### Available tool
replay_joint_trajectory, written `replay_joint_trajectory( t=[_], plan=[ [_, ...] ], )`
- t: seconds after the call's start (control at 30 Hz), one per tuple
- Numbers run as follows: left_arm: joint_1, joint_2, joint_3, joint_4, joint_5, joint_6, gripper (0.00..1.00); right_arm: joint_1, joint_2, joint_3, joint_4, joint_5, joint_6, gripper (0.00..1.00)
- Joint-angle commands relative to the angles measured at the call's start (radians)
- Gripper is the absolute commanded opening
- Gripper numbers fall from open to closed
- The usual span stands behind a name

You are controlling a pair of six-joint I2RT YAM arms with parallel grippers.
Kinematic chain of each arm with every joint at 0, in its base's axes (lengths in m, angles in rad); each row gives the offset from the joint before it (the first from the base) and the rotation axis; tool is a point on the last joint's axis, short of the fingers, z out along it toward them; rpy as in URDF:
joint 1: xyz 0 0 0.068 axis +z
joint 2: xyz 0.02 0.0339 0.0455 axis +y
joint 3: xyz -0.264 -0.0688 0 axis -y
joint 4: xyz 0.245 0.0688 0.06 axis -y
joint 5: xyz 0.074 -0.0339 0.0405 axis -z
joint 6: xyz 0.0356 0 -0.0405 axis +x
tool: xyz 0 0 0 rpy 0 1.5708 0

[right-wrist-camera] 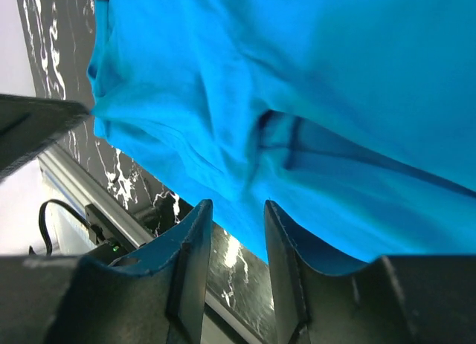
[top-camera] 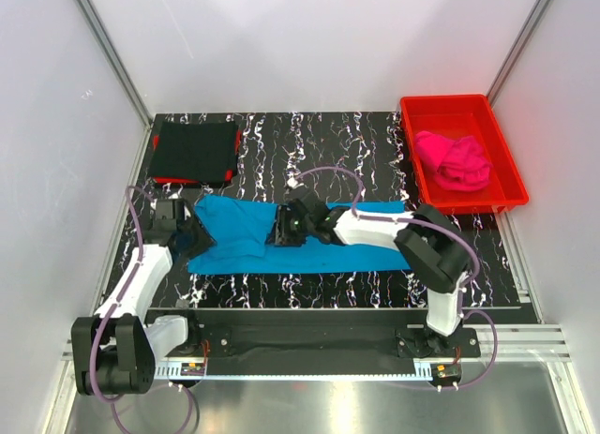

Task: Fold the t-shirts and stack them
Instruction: Fold the tshirt

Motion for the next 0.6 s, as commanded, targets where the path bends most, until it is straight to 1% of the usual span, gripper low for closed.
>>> replay_joint_trajectory(
  t=[0.0,0.13,0.2,0.3,0.4,0.57],
  plan=[
    [0.005,0.004,-0.052,0.119,0.043,-0.052,0.38,0.03,0.045,0.053,0.124,-0.028,0.027,0.42],
    [0.005,-0.006,-0.067,0.127,0.007,-0.054,0.38,0.042,0.064,0.046,0.152,-0.028,0.033,0.42],
    [0.005,-0.022,-0.076,0.157,-0.002,-0.054,0.39,0.05,0.076,0.047,0.158,-0.022,0.039,0.42],
    [0.005,-0.023,-0.101,0.216,0.035,-0.054,0.41,0.061,0.102,0.057,0.155,-0.017,0.054,0.41],
    [0.005,-0.022,-0.119,0.239,0.056,-0.057,0.42,0.067,0.118,0.057,0.15,-0.008,0.061,0.41],
    [0.005,-0.051,-0.133,0.213,0.043,-0.061,0.43,0.073,0.119,0.055,0.15,-0.003,0.064,0.41]
  ],
)
